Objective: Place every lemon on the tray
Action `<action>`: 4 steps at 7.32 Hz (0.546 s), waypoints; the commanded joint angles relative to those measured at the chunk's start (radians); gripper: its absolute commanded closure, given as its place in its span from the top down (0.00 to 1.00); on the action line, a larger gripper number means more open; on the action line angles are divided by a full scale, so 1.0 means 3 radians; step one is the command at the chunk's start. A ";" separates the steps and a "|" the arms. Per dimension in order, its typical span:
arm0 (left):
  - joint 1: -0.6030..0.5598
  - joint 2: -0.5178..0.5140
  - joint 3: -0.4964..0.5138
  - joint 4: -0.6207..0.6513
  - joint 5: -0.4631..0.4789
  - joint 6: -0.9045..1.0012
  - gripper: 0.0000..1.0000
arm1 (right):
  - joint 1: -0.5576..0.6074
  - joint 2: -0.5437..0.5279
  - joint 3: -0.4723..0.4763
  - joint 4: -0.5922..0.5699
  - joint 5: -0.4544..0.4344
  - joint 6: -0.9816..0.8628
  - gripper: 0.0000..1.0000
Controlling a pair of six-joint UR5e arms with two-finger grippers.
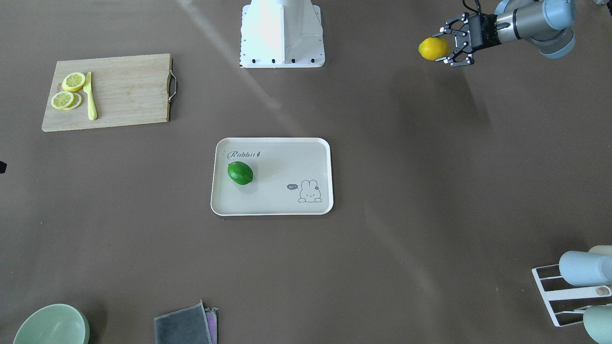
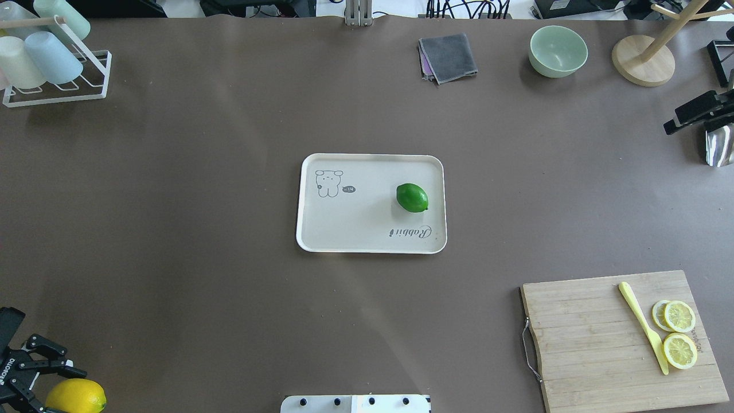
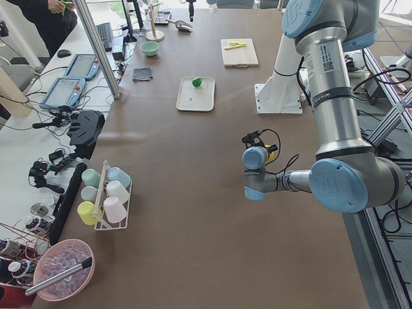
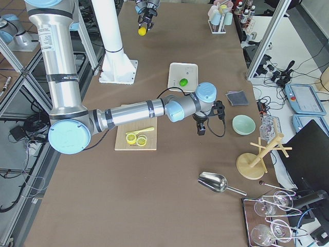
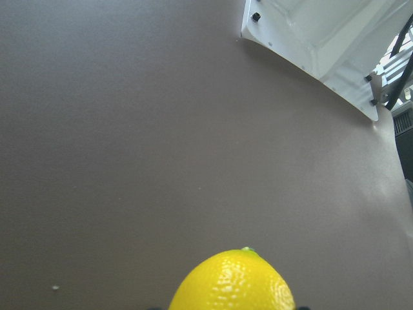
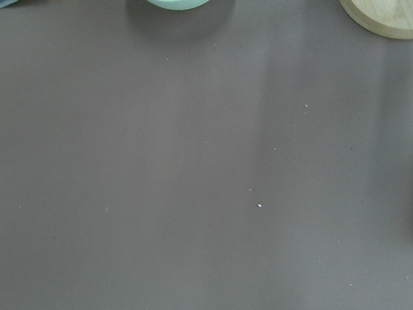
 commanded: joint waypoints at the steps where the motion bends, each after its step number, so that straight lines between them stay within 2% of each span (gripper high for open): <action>1: -0.0012 -0.0087 -0.0347 0.0002 -0.0022 -0.0640 0.00 | 0.0048 -0.0203 0.0108 0.0005 0.0010 -0.0076 1.00; 3: -0.0292 -0.0600 -0.0369 0.0154 0.0009 -0.1315 0.00 | 0.0140 -0.0545 0.0175 0.0005 0.0010 -0.0362 1.00; 4: -0.0471 -0.0978 -0.0374 0.0540 0.0014 -0.1576 0.00 | 0.0221 -0.0754 0.0140 0.0000 0.0005 -0.0682 1.00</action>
